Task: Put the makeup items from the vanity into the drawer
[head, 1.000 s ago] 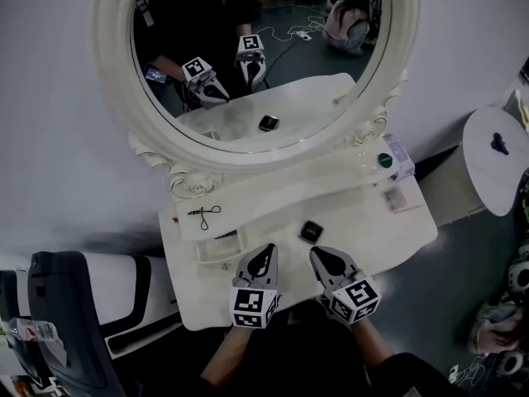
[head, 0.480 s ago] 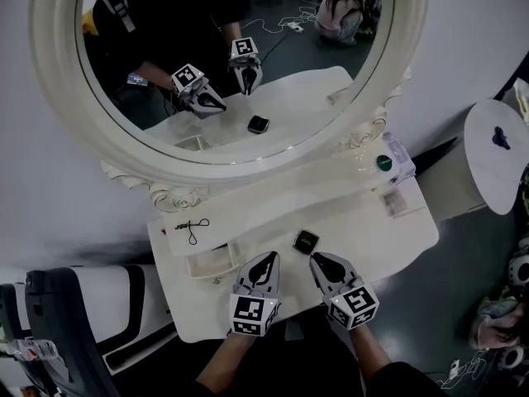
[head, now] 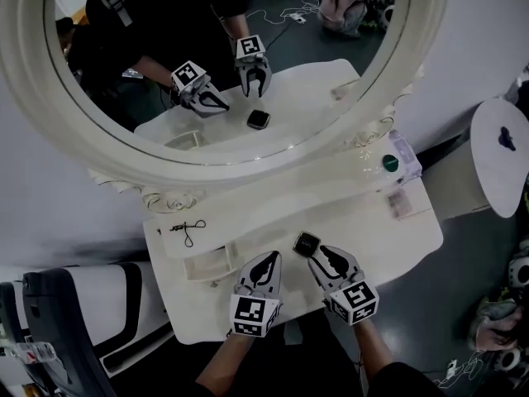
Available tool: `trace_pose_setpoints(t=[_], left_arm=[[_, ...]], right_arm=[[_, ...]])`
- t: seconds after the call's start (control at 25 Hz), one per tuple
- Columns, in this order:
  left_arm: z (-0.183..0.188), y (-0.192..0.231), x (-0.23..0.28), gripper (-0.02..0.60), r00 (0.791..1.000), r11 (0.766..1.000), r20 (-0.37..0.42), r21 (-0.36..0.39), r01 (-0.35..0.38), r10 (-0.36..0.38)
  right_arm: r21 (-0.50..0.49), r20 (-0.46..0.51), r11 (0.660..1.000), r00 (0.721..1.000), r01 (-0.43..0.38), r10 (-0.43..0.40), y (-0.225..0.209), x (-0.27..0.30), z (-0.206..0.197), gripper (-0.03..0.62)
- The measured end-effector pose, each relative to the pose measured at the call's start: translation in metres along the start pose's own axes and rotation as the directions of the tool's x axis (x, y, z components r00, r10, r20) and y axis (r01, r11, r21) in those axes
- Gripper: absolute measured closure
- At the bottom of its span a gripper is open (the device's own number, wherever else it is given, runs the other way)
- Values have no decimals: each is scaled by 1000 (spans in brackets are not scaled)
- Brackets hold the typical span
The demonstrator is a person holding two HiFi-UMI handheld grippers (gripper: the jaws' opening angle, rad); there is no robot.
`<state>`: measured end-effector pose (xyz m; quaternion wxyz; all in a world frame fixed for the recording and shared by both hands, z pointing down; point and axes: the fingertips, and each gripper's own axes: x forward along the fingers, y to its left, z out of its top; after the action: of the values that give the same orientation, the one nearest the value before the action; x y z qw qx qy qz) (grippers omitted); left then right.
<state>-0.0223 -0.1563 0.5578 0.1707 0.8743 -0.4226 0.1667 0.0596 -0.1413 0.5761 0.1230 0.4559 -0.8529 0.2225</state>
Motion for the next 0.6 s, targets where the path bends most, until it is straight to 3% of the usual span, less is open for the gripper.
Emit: trace_pose_setpoints(t=[0.36, 0.6], left_arm=[[-28, 10, 17, 566, 999, 999, -42, -44, -6, 4], [-47, 15, 25, 566, 998, 997, -67, -73, -8, 3]], right_arm=[[-150, -182, 986, 982, -75, 47, -17, 44, -38, 327], [-217, -309, 966, 948, -142, 70, -25, 67, -65, 252]])
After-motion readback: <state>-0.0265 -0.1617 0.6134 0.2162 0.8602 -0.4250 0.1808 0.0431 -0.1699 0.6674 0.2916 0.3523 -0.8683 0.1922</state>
